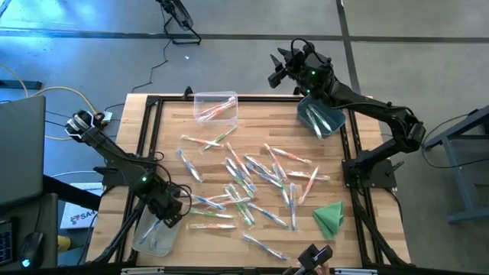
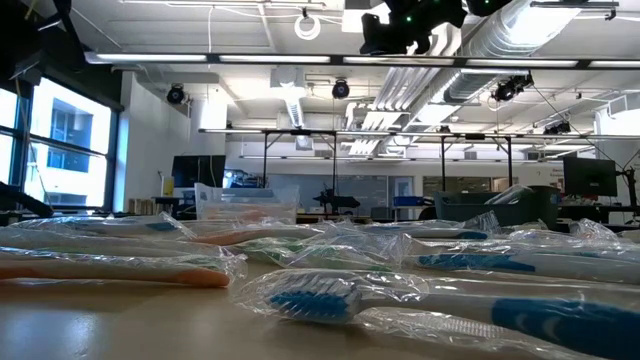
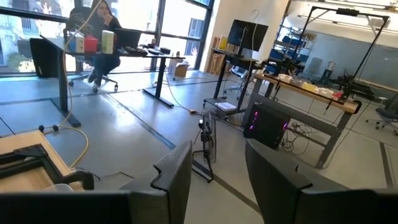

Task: Pick & Place Toothbrushes
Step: Put the blue toothbrush into the gray bin

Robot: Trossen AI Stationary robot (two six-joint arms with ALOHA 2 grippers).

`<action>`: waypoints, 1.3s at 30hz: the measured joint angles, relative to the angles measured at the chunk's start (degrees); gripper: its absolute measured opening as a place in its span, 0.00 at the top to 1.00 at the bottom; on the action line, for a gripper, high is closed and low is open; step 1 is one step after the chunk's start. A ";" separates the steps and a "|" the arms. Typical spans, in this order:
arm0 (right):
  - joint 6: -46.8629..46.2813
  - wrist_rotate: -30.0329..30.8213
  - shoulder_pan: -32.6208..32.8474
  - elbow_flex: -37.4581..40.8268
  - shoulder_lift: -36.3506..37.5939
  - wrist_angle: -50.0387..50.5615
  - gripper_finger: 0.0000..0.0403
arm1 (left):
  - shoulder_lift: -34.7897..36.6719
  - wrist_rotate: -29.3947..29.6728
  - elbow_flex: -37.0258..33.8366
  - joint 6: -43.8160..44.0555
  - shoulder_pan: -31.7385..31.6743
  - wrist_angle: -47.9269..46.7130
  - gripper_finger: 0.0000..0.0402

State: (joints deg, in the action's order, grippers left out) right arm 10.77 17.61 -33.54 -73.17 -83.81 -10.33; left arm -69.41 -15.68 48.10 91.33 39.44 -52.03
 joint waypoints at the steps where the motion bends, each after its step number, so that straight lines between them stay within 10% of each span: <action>1: -0.09 0.00 0.00 0.00 0.00 0.02 0.64 | 0.00 -0.02 0.00 0.00 0.00 -0.02 0.92; 25: -0.03 0.00 0.00 0.00 0.00 0.69 0.64 | 0.94 -11.60 0.00 -1.17 -1.63 4.90 0.72; 39: 1.49 0.37 0.00 0.00 0.00 0.73 0.64 | 11.55 -16.51 0.00 -17.70 -22.07 4.95 0.87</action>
State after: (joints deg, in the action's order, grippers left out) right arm 12.26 17.98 -33.54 -73.17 -83.81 -9.61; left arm -57.86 -32.20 48.10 73.63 17.37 -47.08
